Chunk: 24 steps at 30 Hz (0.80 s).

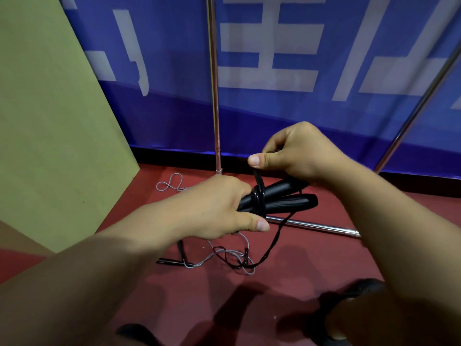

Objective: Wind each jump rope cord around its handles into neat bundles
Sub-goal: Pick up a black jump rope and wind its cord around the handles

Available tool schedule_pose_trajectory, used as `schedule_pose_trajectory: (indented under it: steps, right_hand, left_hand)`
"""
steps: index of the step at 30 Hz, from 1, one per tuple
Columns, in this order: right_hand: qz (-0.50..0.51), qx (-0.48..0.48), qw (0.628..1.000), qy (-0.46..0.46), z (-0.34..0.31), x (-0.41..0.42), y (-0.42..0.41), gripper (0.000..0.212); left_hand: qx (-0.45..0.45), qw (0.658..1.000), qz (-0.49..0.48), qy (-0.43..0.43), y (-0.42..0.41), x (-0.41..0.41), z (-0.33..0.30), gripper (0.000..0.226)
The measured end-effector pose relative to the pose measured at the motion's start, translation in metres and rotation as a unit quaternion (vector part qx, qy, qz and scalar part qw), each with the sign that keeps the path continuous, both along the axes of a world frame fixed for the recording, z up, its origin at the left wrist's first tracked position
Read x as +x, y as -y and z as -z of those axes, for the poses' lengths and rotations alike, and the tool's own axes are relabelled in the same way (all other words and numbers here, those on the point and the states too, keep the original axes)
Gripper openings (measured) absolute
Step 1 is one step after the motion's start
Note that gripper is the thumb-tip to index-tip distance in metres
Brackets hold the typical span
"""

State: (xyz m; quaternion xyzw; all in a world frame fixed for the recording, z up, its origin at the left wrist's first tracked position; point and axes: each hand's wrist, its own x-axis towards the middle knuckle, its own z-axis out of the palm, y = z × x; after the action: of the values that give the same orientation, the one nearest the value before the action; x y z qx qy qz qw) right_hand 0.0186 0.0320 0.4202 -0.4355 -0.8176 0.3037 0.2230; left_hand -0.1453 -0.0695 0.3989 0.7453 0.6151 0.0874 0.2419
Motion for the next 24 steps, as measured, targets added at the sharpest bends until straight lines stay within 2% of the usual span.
schedule_pose_trajectory:
  steps: [4,6,8,10,11,14,20,24]
  right_hand:
    - [-0.05,-0.132,0.99,-0.027,-0.006,0.008,-0.005,0.033]
    - [-0.084,-0.194,0.976,-0.048,-0.007,0.008,-0.006,0.031]
    - [-0.102,-0.241,0.961,-0.088,-0.006,0.005,-0.007,0.033]
    - [-0.09,-0.26,0.953,-0.124,0.001,-0.001,-0.005,0.036]
    - [-0.073,-0.26,0.953,-0.137,0.005,-0.004,-0.002,0.03]
    - [-0.025,-0.268,0.952,-0.144,0.012,-0.014,0.003,0.025]
    - [-0.064,-0.421,0.886,-0.183,0.012,-0.019,0.019,0.018]
    - [-0.089,-0.449,0.868,-0.193,0.014,-0.017,0.028,0.015]
  left_hand:
    - [-0.003,0.998,0.01,0.057,0.002,-0.006,-0.005,0.043]
    - [-0.031,0.989,0.018,0.146,0.005,-0.004,-0.009,0.032]
    - [-0.05,0.961,0.02,0.272,0.005,0.0,-0.012,0.021]
    - [-0.019,0.938,-0.007,0.347,0.003,0.003,-0.012,0.018]
    - [0.003,0.93,-0.033,0.367,0.002,0.003,-0.012,0.019]
    - [0.051,0.912,-0.111,0.392,-0.003,0.001,-0.01,0.026]
    - [0.072,0.897,-0.201,0.387,-0.008,-0.011,-0.001,0.035]
    - [0.07,0.892,-0.222,0.387,-0.01,-0.017,0.003,0.028]
